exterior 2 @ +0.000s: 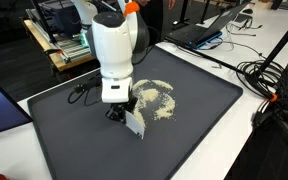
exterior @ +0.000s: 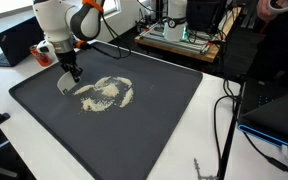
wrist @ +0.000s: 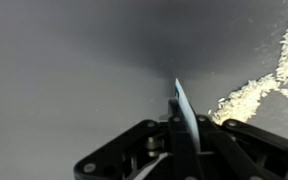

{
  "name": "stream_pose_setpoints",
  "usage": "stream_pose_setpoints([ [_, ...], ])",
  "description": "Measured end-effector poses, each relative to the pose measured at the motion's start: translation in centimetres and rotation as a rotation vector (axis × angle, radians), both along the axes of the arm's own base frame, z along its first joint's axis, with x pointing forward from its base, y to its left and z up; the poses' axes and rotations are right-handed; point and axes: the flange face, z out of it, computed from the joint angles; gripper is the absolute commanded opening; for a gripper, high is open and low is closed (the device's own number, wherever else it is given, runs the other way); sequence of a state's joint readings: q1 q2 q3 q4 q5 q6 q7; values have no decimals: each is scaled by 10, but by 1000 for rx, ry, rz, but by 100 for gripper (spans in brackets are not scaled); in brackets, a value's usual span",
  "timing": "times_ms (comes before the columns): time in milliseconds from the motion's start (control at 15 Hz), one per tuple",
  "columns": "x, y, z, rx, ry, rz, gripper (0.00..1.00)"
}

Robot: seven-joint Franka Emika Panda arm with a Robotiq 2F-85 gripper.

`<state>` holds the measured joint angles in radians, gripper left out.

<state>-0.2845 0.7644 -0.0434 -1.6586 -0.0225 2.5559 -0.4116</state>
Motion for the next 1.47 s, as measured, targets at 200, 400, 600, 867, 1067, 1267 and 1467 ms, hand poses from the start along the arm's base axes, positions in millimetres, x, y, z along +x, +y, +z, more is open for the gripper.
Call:
stream_pose_setpoints([
  [200, 4, 2, -3, -15, 3, 20, 1],
  [400, 8, 10, -4, -20, 4, 38, 1],
  [600, 10, 18, -4, -19, 5, 56, 1],
  [867, 9, 26, -4, -18, 5, 91, 1],
  [1067, 5, 35, -5, -18, 1, 137, 1],
  [1267, -3, 51, -4, -8, 2, 184, 1],
  [1467, -16, 67, -5, 4, 8, 226, 1],
])
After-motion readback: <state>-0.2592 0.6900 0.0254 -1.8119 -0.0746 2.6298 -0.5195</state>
